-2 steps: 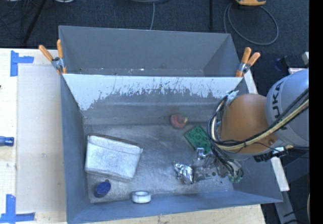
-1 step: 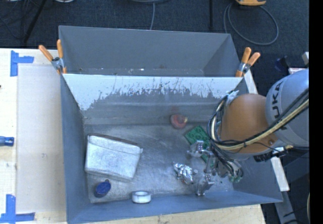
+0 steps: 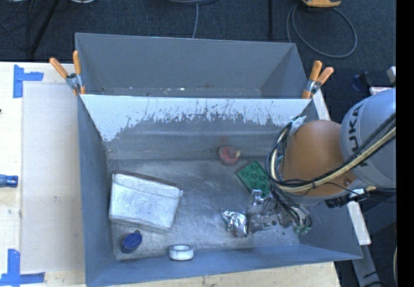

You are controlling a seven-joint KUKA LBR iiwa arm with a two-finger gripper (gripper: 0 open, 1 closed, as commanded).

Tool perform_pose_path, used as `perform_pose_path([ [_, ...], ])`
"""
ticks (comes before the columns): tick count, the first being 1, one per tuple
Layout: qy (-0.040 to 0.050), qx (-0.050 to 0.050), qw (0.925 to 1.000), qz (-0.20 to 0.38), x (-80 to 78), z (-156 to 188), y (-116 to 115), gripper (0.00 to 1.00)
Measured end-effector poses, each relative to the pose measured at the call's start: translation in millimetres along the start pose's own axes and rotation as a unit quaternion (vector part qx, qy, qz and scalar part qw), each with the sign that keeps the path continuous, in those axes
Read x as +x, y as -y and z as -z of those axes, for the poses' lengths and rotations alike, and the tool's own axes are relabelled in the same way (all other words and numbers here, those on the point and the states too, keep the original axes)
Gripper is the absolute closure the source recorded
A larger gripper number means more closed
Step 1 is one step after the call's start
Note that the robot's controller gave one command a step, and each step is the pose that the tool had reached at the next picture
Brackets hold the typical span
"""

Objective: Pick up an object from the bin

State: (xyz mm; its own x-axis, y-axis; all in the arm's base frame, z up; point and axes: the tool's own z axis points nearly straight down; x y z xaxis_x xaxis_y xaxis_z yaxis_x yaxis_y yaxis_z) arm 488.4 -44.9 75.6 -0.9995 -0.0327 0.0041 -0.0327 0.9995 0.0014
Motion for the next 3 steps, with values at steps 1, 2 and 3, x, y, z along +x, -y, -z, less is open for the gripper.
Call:
perform_pose_path([
  [1, 0.001, 0.0, 1.0, 0.0, -0.4, -0.2, 0.0, 0.0],
  [2, 0.0093, 0.002, 0.9999, 0.008, 6.9, -3.1, -22.2, 0.0],
  [3, 0.0025, 0.001, 1.0, 0.007, 9.8, -3.6, -22.8, 1.0],
])
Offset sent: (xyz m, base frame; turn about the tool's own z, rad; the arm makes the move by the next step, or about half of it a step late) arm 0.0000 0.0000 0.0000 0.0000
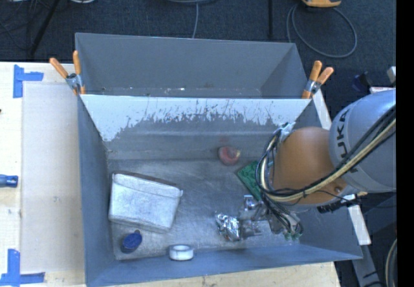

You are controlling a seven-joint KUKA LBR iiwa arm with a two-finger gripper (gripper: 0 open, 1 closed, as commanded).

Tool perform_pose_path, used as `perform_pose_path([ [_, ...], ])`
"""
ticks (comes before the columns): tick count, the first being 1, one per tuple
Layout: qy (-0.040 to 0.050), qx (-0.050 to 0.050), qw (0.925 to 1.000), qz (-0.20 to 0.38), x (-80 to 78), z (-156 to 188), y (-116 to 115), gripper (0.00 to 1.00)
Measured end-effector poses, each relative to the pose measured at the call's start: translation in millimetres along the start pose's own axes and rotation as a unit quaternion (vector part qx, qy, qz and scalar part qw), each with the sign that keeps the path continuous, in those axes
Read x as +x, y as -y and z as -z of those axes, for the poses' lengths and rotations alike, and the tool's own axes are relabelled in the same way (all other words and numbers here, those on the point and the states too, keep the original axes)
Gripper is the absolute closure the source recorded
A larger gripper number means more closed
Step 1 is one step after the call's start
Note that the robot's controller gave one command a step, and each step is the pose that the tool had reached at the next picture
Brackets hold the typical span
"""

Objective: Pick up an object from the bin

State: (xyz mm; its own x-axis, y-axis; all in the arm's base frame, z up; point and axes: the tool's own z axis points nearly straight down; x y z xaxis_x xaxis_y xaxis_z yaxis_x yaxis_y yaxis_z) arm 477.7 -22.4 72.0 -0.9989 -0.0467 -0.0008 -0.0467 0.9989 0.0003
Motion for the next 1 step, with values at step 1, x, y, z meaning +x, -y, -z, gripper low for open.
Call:
perform_pose_path([
  [1, 0.0067, 0.0, 1.0, -0.001, -3.0, 0.3, 0.1, 0.0],
])
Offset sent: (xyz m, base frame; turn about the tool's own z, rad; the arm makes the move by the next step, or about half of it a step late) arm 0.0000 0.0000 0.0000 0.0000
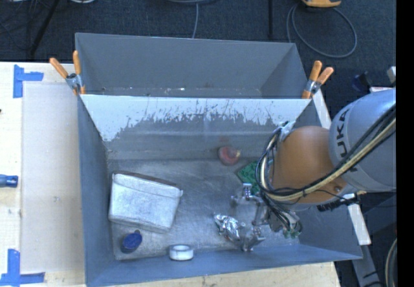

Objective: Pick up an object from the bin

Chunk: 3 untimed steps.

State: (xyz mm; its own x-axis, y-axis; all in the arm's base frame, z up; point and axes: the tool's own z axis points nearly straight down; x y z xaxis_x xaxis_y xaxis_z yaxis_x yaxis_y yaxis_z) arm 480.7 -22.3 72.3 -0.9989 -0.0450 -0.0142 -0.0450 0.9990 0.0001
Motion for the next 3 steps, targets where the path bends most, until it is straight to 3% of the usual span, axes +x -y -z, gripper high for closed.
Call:
perform_pose_path([
  [1, -0.0029, -0.001, 0.9995, -0.032, 3.8, 8.5, -53.6, 0.0],
  [2, -0.0049, -0.001, 0.9952, 0.098, -29.2, -1.0, 32.2, 0.0],
  [3, -0.0027, -0.002, 0.9594, 0.282, -4.8, 8.0, -32.1, 0.0],
])
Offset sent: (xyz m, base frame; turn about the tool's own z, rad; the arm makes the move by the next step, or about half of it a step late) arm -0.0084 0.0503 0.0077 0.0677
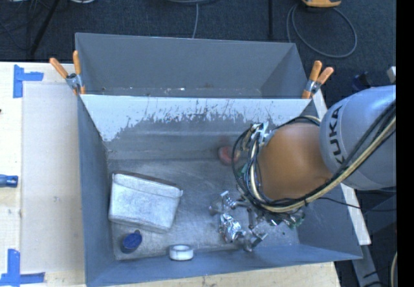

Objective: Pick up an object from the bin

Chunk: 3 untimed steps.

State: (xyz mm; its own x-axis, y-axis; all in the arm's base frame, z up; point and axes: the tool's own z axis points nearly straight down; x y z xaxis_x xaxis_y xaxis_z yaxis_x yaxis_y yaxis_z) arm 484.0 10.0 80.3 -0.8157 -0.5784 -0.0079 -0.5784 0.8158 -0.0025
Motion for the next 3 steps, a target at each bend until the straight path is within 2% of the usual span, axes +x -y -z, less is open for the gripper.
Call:
perform_pose_path([
  [1, 0.0008, 0.003, 0.9989, -0.047, -27.5, 69.6, 79.2, 0.0],
  [2, -0.0068, -0.004, 0.9982, 0.059, -63.9, -5.2, 126.5, 0.0],
  [3, -0.0044, -0.002, 0.9984, 0.056, -64.1, -2.5, 128.7, 1.0],
])
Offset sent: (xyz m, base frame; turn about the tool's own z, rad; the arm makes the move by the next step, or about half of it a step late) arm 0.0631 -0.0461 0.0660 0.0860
